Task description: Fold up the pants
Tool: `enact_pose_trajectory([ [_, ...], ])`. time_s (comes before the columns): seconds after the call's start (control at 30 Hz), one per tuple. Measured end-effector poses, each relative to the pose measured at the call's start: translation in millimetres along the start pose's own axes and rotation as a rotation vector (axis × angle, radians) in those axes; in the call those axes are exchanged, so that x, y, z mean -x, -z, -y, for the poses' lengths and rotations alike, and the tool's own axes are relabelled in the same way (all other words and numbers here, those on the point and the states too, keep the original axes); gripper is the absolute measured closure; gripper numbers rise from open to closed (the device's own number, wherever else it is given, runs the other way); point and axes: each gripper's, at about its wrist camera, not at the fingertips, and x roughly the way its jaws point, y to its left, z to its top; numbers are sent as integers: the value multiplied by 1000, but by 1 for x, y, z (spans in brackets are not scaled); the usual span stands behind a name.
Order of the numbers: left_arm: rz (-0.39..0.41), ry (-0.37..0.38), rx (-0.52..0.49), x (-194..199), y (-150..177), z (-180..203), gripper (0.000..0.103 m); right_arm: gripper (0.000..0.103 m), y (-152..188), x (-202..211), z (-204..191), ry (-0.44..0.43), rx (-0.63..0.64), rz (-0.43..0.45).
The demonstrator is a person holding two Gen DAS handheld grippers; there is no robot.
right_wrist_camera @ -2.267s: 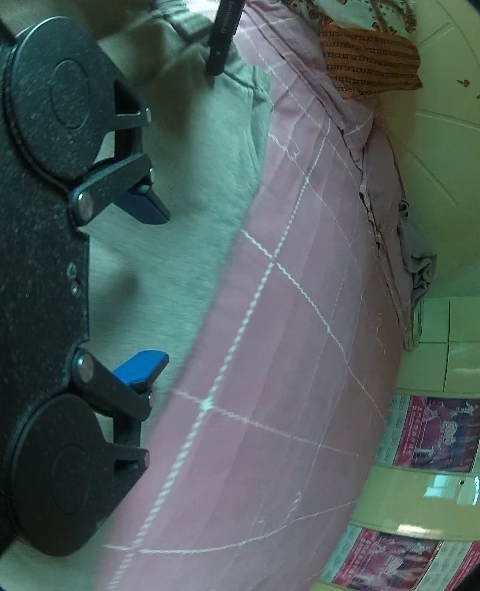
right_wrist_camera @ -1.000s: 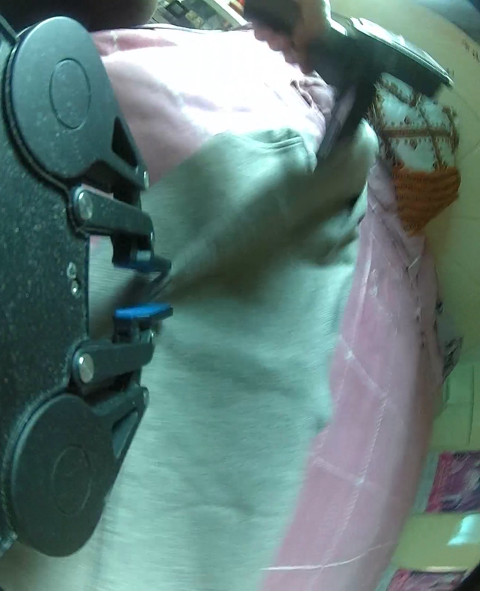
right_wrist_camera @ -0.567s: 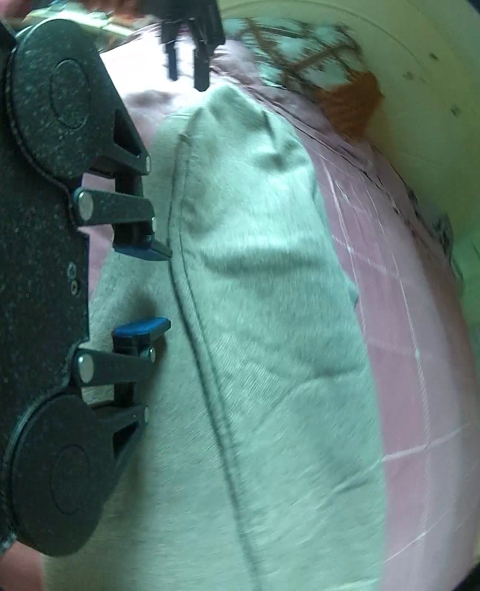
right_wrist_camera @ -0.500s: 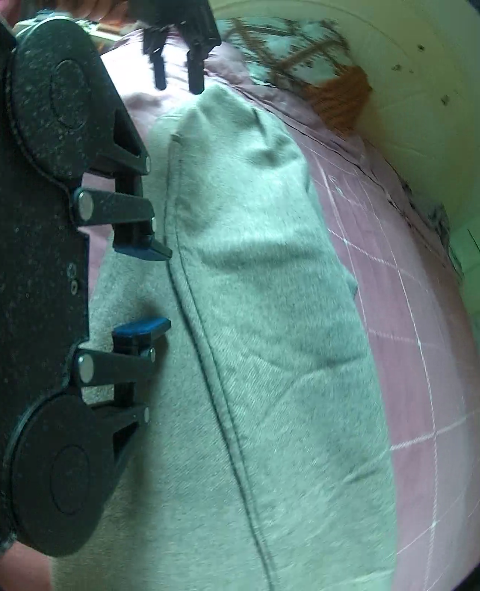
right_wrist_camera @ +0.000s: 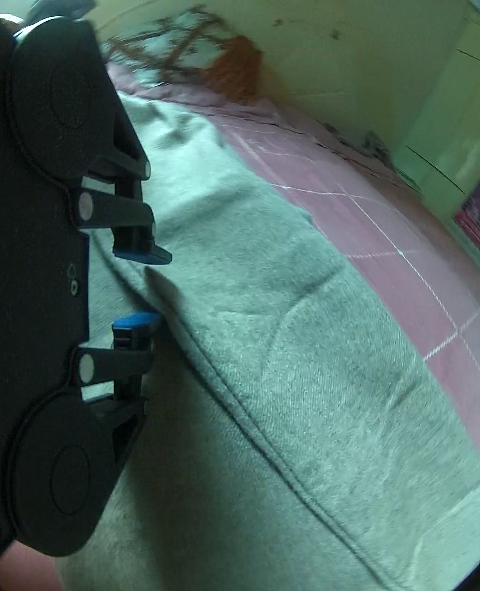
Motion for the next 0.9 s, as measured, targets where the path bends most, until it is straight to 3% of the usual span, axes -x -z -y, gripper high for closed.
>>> enact_pose_trajectory([
  [0.13,-40,30,39,1,0,-10,78,86,3,3,1,-3,-14,7],
  [0.3,-46,93,95,7,2,-13,78,85,6,3,3,-16,-9,-12],
  [0.53,-80,42,105,-14,4,-16,78,80,3,4,-2,-25,-4,-19],
  [0.73,40,13,112,-12,-10,-14,78,80,-1,-2,-6,-17,6,-19],
  [0.9,88,17,76,3,-27,-9,88,97,-4,-1,-13,17,41,3],
])
